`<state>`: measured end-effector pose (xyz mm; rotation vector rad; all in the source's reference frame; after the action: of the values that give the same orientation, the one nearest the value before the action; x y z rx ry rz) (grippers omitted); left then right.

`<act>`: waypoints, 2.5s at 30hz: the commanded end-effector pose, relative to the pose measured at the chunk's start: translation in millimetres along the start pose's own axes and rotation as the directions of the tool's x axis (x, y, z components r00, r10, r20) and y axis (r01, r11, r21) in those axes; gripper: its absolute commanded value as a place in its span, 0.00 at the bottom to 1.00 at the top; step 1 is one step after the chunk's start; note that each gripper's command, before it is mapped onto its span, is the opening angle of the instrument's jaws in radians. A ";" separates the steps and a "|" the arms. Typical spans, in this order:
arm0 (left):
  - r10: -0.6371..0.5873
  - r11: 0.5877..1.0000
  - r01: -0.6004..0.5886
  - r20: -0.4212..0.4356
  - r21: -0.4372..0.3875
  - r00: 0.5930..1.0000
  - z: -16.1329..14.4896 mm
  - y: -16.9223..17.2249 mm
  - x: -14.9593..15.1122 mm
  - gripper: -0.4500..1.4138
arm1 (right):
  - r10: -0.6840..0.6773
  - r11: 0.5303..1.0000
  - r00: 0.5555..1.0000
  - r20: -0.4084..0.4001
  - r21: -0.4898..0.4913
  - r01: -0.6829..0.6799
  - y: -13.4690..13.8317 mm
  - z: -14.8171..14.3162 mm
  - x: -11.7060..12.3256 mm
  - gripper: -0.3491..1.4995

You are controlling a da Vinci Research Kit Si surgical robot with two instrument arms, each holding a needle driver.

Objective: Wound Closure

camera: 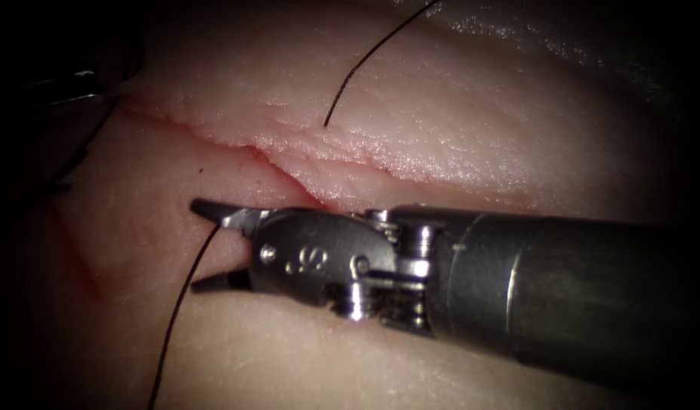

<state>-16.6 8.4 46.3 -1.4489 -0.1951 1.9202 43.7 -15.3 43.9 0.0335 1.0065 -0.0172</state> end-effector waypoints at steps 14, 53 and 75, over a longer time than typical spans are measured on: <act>-0.001 1.000 0.001 0.000 0.000 1.000 0.7 0.2 -0.7 0.00 | 0.001 1.000 1.000 0.013 0.014 -0.001 -0.7 -4.3 3.2 0.00; -0.001 1.000 0.001 0.003 0.000 1.000 0.6 0.2 -0.6 0.00 | 0.078 0.948 0.975 -0.210 0.319 -0.007 -4.6 -5.8 13.6 0.68; 0.000 1.000 0.000 0.002 0.001 1.000 0.7 0.2 -0.7 0.00 | 0.035 0.999 0.995 -0.099 0.039 -0.031 1.8 -1.9 -0.5 0.93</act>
<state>-16.7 8.3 46.4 -1.4454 -0.1935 1.9222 41.3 -13.5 43.2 0.0839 1.1025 -0.0049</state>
